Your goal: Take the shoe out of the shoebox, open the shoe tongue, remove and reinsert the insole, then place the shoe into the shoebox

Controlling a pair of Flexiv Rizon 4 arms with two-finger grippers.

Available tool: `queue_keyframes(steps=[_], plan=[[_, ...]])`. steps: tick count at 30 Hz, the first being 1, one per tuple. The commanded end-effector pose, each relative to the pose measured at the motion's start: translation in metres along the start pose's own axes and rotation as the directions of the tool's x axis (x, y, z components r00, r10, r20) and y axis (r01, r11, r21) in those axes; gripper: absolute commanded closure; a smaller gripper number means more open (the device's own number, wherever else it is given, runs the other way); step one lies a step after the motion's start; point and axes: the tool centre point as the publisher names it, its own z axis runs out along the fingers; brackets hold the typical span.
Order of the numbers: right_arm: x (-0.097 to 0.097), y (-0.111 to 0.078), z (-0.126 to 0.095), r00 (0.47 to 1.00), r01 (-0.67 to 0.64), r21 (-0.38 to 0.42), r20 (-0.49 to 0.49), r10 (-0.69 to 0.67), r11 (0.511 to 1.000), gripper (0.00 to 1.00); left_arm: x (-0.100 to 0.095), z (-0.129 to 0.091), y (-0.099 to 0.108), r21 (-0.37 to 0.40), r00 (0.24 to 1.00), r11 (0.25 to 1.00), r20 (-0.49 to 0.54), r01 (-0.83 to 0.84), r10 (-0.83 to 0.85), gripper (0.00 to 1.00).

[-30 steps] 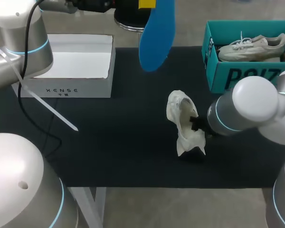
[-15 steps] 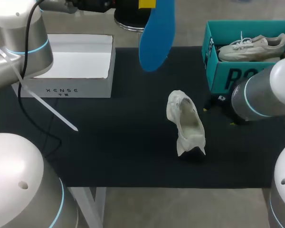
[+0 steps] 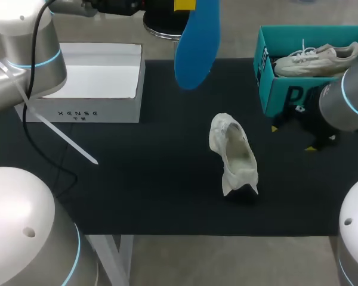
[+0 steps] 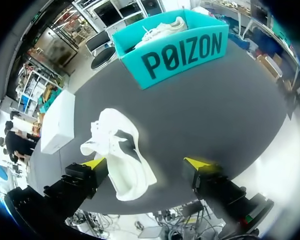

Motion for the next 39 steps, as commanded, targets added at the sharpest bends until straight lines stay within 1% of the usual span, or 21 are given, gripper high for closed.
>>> queue_keyframes(steps=[1,2,3,4,5,6,9,10,11,13,17,19,21,23,24,29,31,33,35,39], plan=[[-0.035,0.024,-0.016,0.952,-0.136,0.180,-0.248,0.179,0.974,0.00,-0.001,0.001,0.000,-0.001,1.000,1.000,0.000,0.000,0.000,1.00],[-0.039,0.029,-0.016,0.914,-0.188,0.274,-0.302,0.270,0.943,0.00,-0.001,0.001,0.000,-0.001,1.000,1.000,0.000,0.000,0.000,1.00],[-0.041,0.031,-0.014,0.891,-0.205,0.340,-0.323,0.318,0.918,0.00,-0.001,0.001,0.000,-0.001,1.000,1.000,0.000,0.000,0.000,1.00],[-0.043,0.034,-0.013,0.865,-0.201,0.399,-0.357,0.353,0.895,0.00,-0.001,0.001,0.000,-0.001,1.000,1.000,0.000,0.000,0.000,1.00],[-0.045,0.036,-0.012,0.830,-0.181,0.480,-0.394,0.395,0.859,0.00,-0.001,0.001,0.000,-0.001,1.000,1.000,0.000,0.000,0.000,1.00],[-0.043,0.037,-0.010,0.798,-0.142,0.539,-0.434,0.419,0.830,0.00,-0.001,0.001,0.000,-0.001,1.000,1.000,0.000,0.000,0.000,1.00],[-0.043,0.043,-0.008,0.720,-0.073,0.629,-0.503,0.477,0.774,0.00,-0.001,0.001,0.000,-0.001,1.000,1.000,0.000,0.000,0.000,1.00],[-0.044,0.046,-0.006,0.699,-0.060,0.645,-0.517,0.493,0.762,0.00,-0.001,0.001,0.000,-0.001,1.000,1.000,0.000,0.000,0.000,1.00],[-0.048,0.052,-0.005,0.678,-0.058,0.648,-0.534,0.506,0.760,0.00,-0.001,0.001,0.000,-0.001,1.000,1.000,0.000,0.000,0.000,1.00],[-0.051,0.058,-0.004,0.641,-0.024,0.662,-0.565,0.520,0.749,0.00,-0.001,0.001,0.000,-0.001,1.000,1.000,0.000,0.000,0.000,1.00],[-0.055,0.065,-0.001,0.607,-0.001,0.662,-0.595,0.527,0.750,0.00,-0.001,0.001,0.000,-0.001,1.000,1.000,0.000,0.000,0.000,1.00],[-0.056,0.067,0.000,0.633,-0.022,0.647,-0.581,0.511,0.762,0.00,-0.001,0.001,0.000,-0.001,1.000,1.000,0.000,0.000,0.000,1.00],[-0.056,0.070,0.000,0.619,-0.012,0.636,-0.601,0.505,0.771,0.00,-0.001,0.001,0.000,-0.001,1.000,1.000,0.000,0.000,0.000,1.00],[-0.054,0.071,-0.002,0.632,-0.011,0.620,-0.604,0.486,0.784,0.00,-0.001,0.001,0.000,-0.001,1.000,1.000,0.000,0.000,0.000,1.00],[-0.053,0.072,-0.003,0.628,-0.006,0.615,-0.612,0.481,0.789,0.00,-0.001,0.001,0.000,-0.001,1.000,1.000,0.000,0.000,0.000,1.00],[-0.038,0.077,-0.013,0.652,0.057,0.557,-0.649,0.392,0.828,0.00,-0.001,0.001,0.000,-0.001,1.000,1.000,0.000,0.000,0.000,1.00],[-0.031,0.078,-0.019,0.653,0.080,0.540,-0.664,0.366,0.838,0.00,-0.001,0.001,0.000,-0.001,1.000,1.000,0.000,0.000,0.000,1.00],[-0.024,0.078,-0.024,0.664,0.093,0.533,-0.662,0.346,0.841,0.00,-0.001,0.001,0.000,-0.001,1.000,1.000,0.000,0.000,0.000,1.00],[-0.018,0.078,-0.029,0.663,0.111,0.528,-0.671,0.333,0.842,0.00,-0.001,0.001,0.000,-0.001,1.000,1.000,0.000,0.000,0.000,1.00],[-0.003,0.076,-0.036,0.677,0.136,0.524,-0.669,0.307,0.841,0.00,-0.001,0.001,0.000,-0.001,1.000,1.000,0.000,0.000,0.000,1.00]])
